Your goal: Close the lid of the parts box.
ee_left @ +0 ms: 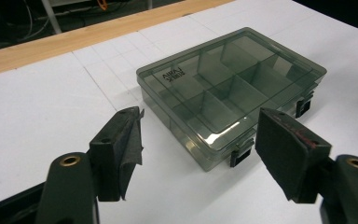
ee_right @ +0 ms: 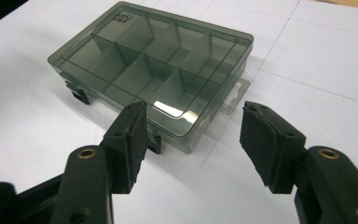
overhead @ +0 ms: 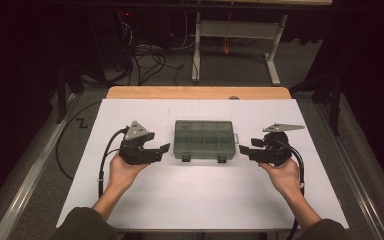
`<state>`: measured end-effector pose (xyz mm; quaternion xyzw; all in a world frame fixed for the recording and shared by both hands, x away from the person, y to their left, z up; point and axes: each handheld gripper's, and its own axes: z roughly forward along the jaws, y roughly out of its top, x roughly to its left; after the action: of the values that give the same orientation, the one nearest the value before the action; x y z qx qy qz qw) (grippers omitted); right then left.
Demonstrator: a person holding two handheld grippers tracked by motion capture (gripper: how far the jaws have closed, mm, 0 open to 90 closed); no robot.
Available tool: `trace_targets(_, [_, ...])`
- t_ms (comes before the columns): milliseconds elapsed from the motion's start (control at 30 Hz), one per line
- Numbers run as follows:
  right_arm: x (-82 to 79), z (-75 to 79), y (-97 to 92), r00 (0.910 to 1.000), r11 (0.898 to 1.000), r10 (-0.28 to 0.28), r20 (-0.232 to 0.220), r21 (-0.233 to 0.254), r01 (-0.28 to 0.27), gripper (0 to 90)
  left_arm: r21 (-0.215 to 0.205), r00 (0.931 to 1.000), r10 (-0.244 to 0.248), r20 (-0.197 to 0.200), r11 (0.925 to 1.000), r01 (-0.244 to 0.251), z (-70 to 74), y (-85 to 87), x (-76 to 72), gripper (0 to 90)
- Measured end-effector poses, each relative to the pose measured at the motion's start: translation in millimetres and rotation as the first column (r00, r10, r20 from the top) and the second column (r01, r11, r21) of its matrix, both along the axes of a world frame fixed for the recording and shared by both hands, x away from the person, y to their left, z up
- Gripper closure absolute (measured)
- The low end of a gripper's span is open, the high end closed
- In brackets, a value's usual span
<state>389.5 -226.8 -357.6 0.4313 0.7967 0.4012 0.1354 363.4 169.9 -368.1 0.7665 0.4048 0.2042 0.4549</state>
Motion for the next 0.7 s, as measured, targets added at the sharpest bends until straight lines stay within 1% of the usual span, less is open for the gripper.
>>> trace_targets(100, [-3.5, -1.9, -3.8, 1.0000, 1.000, 0.001, -0.001, 0.023, -0.001, 42.6, 0.018, 0.9999, 0.005, 0.013, 0.9998, -0.005, -1.5, 2.6, -4.0, 30.6])
trace_targets(167, [-5.2, -2.5, -6.2, 1.0000, 0.999, 0.001, -0.002, 0.037, -0.001, 41.7, 0.017, 0.9997, 0.011, 0.022, 0.9998, -0.011, -1.7, 5.0, -6.6, 30.6])
trace_targets(267, [-7.7, -4.0, -11.5, 1.0000, 0.998, -0.004, 0.001, 0.061, 0.004, 41.1, 0.007, 0.9996, 0.013, 0.023, 0.9999, -0.013, -1.1, 8.2, -9.3, 30.4])
trace_targets(333, [-9.4, -4.9, -14.5, 0.9999, 0.998, -0.010, 0.006, 0.066, 0.009, 40.4, -0.004, 0.9994, 0.015, 0.030, 0.9999, -0.015, -0.3, 9.6, -11.2, 30.4])
trace_targets(433, [-12.5, -5.5, -17.7, 0.9997, 0.997, -0.017, 0.015, 0.070, 0.016, 39.7, -0.008, 0.9990, 0.017, 0.041, 0.9998, -0.017, 0.5, 11.3, -13.6, 30.3])
trace_targets(567, [-16.5, -6.5, -20.6, 0.9992, 0.997, -0.025, 0.031, 0.074, 0.023, 38.8, -0.016, 0.9986, 0.022, 0.048, 0.9996, -0.021, 0.0, 12.9, -16.0, 29.9])
trace_targets(700, [-20.3, -8.1, -23.6, 0.9985, 0.997, -0.029, 0.046, 0.079, 0.025, 37.4, -0.034, 0.9983, 0.029, 0.051, 0.9991, -0.027, -1.8, 14.8, -18.5, 29.7])
